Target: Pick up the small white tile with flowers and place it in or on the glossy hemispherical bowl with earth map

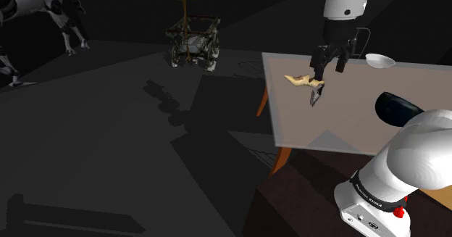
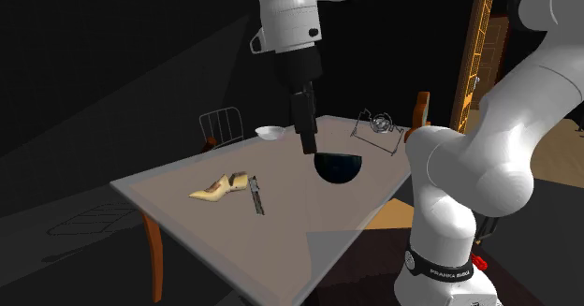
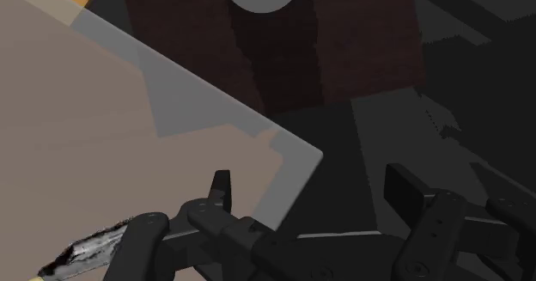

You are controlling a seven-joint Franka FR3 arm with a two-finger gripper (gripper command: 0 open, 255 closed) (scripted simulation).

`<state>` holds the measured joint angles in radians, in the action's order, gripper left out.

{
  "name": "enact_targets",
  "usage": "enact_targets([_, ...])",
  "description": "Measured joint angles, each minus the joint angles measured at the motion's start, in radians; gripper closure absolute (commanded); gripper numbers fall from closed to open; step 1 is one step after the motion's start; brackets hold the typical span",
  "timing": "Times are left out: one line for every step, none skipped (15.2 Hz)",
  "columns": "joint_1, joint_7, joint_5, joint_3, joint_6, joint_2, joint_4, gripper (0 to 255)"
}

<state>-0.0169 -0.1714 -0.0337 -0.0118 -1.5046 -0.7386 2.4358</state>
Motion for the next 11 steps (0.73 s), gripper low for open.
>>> enact_targets([0.000, 0.000, 0.000, 0.000, 0.000, 0.000, 0.000, 0])
enact_targets([-0.005, 0.005, -0.006, 0.007, -0.008, 0.010, 0.001, 0])
enact_targets([-0.012, 0.011, -0.014, 0.017, -0.029, 0.034, 0.003, 0])
enact_targets([-0.020, 0.019, -0.024, 0.029, -0.048, 0.060, 0.000, 0])
enact_targets([-0.030, 0.029, -0.036, 0.044, -0.070, 0.086, 0.001, 0])
enact_targets([-0.038, 0.036, -0.045, 0.056, -0.087, 0.106, 0.003, 0])
enact_targets([-0.048, 0.046, -0.056, 0.070, -0.106, 0.135, -0.003, 0])
enact_targets([-0.056, 0.053, -0.064, 0.082, -0.125, 0.166, -0.010, 0])
enact_targets([-0.064, 0.059, -0.072, 0.094, -0.150, 0.190, -0.004, 0])
enact_targets([-0.073, 0.068, -0.081, 0.108, -0.170, 0.225, -0.014, 0])
enact_targets([-0.082, 0.079, -0.090, 0.123, -0.191, 0.262, -0.025, 0])
